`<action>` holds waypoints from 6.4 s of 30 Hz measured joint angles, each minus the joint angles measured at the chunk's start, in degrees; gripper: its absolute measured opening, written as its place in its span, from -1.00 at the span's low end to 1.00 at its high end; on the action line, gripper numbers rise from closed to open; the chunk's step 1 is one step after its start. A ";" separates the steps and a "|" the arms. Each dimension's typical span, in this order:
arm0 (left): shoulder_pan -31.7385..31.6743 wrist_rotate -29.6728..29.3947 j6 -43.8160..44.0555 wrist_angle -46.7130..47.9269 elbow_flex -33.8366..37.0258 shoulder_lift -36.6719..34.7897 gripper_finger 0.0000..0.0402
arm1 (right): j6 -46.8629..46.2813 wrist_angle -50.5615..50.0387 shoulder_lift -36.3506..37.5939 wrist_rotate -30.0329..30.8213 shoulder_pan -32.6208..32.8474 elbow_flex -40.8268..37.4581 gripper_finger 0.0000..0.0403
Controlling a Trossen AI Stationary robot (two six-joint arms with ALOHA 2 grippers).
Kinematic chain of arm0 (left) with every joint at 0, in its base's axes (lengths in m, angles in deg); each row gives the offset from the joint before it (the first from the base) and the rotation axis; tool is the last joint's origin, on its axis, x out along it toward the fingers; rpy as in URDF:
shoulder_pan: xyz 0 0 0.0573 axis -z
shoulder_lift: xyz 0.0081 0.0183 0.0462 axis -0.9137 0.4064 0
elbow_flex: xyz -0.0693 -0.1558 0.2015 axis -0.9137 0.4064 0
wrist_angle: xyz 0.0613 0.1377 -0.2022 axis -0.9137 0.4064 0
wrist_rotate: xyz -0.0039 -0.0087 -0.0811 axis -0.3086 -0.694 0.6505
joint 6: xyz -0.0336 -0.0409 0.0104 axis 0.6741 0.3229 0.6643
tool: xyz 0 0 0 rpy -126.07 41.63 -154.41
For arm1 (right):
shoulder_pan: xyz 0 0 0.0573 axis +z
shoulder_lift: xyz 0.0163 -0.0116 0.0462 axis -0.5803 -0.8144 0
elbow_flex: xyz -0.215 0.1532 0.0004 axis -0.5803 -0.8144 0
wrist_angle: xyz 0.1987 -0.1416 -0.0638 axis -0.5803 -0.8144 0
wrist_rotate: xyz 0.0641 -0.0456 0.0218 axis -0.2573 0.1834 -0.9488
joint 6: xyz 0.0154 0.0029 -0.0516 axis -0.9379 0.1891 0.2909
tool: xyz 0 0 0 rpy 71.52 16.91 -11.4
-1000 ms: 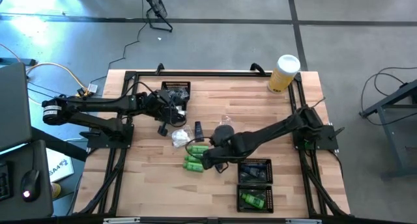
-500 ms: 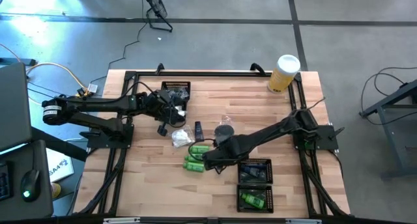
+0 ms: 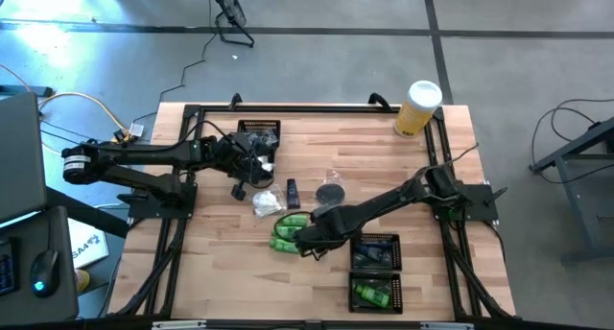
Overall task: Pick & Place Travel size toiletries
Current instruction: Put the blue shave cream into the middle bottom black basket
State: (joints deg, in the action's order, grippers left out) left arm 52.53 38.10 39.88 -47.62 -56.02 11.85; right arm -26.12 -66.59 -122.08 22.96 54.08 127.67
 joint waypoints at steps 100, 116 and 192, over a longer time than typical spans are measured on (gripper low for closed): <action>0.00 -1.16 -2.61 2.72 0.00 0.04 -1.00 | -2.07 -1.30 -2.61 4.93 -0.62 -0.06 -0.34; 0.00 -1.36 -2.09 2.72 0.00 0.04 -1.00 | -2.53 -16.41 10.20 4.50 6.79 -0.04 -0.34; 0.00 -1.23 -0.07 -2.29 0.00 0.02 -1.00 | 13.81 -11.95 15.81 30.00 9.74 -11.98 -0.50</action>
State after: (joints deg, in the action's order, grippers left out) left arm 52.53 36.87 39.80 -49.92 -56.02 11.87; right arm -12.31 -78.54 -106.27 52.96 63.82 115.70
